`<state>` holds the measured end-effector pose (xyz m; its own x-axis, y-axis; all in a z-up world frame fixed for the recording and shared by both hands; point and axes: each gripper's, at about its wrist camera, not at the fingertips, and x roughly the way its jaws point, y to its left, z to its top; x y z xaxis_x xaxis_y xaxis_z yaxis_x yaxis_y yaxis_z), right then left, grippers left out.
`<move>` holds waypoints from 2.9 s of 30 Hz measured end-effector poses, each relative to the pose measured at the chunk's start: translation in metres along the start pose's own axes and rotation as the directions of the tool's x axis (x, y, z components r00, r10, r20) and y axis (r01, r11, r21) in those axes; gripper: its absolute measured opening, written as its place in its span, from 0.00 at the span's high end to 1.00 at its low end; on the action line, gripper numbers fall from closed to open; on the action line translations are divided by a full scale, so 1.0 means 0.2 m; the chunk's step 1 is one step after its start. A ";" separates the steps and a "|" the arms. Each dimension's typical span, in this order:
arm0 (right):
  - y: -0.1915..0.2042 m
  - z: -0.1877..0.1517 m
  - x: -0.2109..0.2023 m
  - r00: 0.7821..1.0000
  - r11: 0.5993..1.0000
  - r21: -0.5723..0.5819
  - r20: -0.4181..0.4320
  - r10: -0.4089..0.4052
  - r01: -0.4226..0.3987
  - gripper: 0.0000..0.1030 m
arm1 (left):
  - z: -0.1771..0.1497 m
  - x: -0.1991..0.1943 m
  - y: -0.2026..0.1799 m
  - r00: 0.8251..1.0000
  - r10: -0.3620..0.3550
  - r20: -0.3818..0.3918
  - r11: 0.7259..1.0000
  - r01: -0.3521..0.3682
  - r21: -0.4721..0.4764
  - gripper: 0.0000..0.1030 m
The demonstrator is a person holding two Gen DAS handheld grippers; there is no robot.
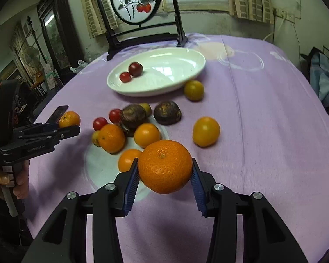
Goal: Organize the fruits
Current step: 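Grasp a tangerine with the right tool while the left tool grasps another tangerine, then lower both tangerines onto the white plate and open both tools, then grasp an orange with the right tool while the left tool grasps a small olive-green fruit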
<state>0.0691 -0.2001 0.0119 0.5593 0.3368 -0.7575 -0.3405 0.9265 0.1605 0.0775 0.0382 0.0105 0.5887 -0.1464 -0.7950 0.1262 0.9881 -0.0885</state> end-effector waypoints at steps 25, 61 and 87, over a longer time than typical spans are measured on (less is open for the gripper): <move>0.01 0.65 0.54 0.998 0.996 -0.090 -0.049 -0.026 0.022 0.56 | 0.63 0.54 -0.09 0.998 0.005 -0.065 1.000 -0.007 -0.028 0.59; -0.04 0.07 0.12 1.000 1.000 -0.026 -0.019 0.013 -0.013 0.40 | 0.10 0.09 -0.13 0.994 0.104 0.024 0.994 -0.102 -0.047 0.16; 0.19 -0.05 0.32 0.993 0.996 -0.090 -0.117 0.003 -0.013 0.62 | -0.22 0.08 -0.08 0.994 0.078 -0.079 0.993 -0.084 -0.079 0.10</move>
<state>0.0844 -0.1445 -0.0356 0.4659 0.3172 -0.8260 -0.4148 0.9029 0.1128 0.0497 0.0214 -0.0259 0.5320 -0.0647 -0.8442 0.0126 0.9976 -0.0685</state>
